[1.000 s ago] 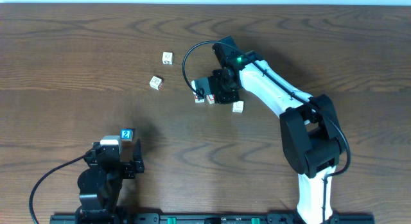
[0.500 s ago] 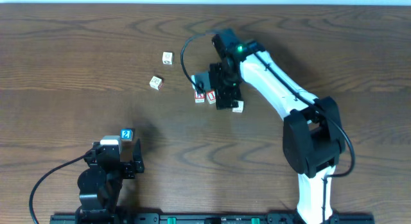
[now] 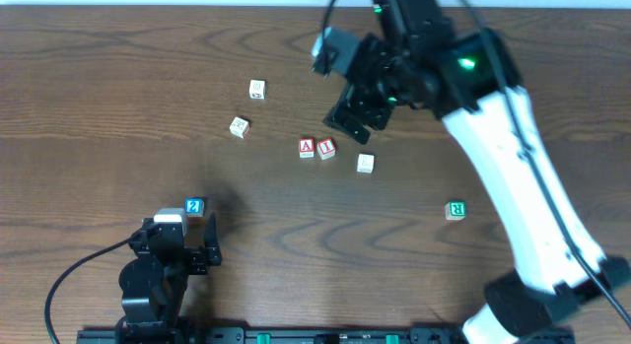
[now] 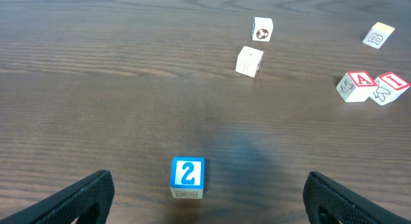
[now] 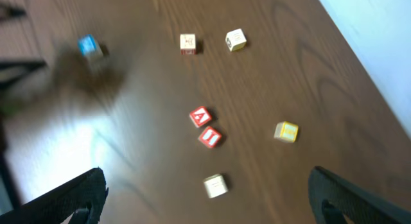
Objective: Spell out Ai2
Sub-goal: 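Withdraw the right arm and move the left gripper toward the blue '2' block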
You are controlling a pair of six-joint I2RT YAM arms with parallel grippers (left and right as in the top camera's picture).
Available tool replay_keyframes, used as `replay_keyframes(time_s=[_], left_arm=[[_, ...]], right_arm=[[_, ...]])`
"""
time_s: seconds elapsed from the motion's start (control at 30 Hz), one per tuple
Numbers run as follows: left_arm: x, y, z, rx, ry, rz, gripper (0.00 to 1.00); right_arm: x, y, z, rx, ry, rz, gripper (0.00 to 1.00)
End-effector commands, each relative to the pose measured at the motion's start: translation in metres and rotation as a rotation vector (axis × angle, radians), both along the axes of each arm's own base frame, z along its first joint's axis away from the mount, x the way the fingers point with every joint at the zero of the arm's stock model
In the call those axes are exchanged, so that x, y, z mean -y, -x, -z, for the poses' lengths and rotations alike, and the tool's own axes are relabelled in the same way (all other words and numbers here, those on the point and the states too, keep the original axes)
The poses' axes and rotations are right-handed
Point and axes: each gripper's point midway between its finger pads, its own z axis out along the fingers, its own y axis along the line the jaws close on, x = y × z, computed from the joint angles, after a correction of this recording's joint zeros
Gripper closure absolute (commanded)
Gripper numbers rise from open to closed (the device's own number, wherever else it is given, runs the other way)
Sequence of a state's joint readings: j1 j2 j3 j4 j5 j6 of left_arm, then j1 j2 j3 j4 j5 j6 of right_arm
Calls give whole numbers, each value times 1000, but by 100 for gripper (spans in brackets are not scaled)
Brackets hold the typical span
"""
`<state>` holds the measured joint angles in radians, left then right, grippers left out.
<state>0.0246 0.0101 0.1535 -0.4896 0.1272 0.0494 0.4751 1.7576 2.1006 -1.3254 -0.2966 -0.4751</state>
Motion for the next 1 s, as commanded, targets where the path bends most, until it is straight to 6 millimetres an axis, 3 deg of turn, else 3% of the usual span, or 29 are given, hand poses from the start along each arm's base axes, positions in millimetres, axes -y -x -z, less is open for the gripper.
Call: replay_keyframes(time_s=[0.0, 0.23, 0.47, 0.53, 0.6, 0.77, 0.9, 0.97], left_arm=[[0, 0, 6, -9, 4, -3, 5], [0, 0, 6, -9, 4, -3, 5], [-1, -1, 5, -3, 5, -10, 5], [13, -1, 2, -1, 130, 28, 5], [45, 8, 2, -70, 407, 104, 5], [50, 8, -1, -99, 592, 48, 5], [64, 4, -27, -22, 628, 160, 5], [60, 2, -30, -10, 615, 140, 4]], right_arm=[[6, 15, 3, -154, -43, 193, 0], [29, 62, -1, -256, 12, 195, 1], [39, 83, -4, -383, -21, 362, 1], [40, 85, -3, -391, -15, 363, 1], [42, 86, -2, -395, -6, 366, 1], [60, 83, -3, -355, 40, 421, 1], [89, 74, -30, -216, -8, 544, 1], [109, 79, -48, -147, -42, 617, 1]])
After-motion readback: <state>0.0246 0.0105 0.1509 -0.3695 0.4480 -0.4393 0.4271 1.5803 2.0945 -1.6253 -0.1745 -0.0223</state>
